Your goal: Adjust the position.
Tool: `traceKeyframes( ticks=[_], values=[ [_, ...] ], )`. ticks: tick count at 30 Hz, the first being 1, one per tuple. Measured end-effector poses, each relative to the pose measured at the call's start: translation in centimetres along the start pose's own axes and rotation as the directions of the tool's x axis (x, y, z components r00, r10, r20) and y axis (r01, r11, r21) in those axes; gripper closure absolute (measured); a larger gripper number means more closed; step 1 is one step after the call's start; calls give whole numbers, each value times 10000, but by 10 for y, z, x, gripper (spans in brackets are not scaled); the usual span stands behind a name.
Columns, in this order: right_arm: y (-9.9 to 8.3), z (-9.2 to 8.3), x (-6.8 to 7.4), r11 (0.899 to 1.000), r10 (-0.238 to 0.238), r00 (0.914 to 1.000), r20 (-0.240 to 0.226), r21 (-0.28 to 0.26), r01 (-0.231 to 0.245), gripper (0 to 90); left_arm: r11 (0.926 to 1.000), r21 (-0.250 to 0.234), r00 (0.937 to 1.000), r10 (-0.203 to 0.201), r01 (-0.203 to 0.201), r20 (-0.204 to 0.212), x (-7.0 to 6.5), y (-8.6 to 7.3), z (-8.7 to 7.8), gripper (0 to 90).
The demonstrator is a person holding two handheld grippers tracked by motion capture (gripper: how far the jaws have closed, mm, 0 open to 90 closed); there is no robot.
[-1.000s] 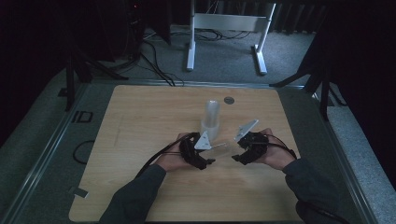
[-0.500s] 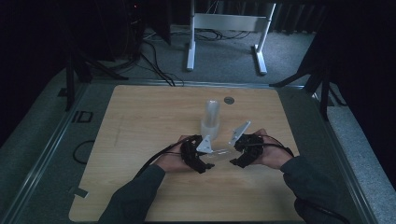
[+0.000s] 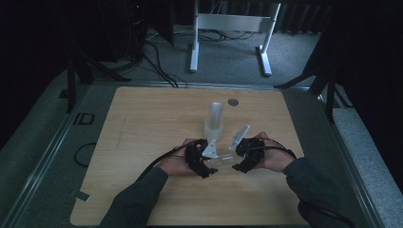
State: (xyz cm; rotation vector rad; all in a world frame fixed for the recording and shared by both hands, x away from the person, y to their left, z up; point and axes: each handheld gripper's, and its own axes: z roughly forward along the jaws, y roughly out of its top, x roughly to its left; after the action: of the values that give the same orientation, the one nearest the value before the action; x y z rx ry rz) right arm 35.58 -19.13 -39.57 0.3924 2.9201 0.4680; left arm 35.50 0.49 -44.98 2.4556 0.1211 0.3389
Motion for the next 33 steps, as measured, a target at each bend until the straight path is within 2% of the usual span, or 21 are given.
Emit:
traceKeyframes(
  ticks=[17, 22, 33],
  values=[
    [8, 8, 5, 9978, -461, 9984, -329, 453, 476, 361, 9986, 281, 9989, 456, -457, 54, -6, 0, 3, 244],
    [11, 12, 7, 9963, -567, 9977, -369, 633, 590, 361, 9964, 465, 9974, 715, -714, -17, -9, 1, 4, 244],
    [15, 17, 10, 9954, -656, 9967, -475, 662, 687, 362, 9959, 403, 9966, 818, -812, -131, -12, 3, 4, 244]
  ],
)
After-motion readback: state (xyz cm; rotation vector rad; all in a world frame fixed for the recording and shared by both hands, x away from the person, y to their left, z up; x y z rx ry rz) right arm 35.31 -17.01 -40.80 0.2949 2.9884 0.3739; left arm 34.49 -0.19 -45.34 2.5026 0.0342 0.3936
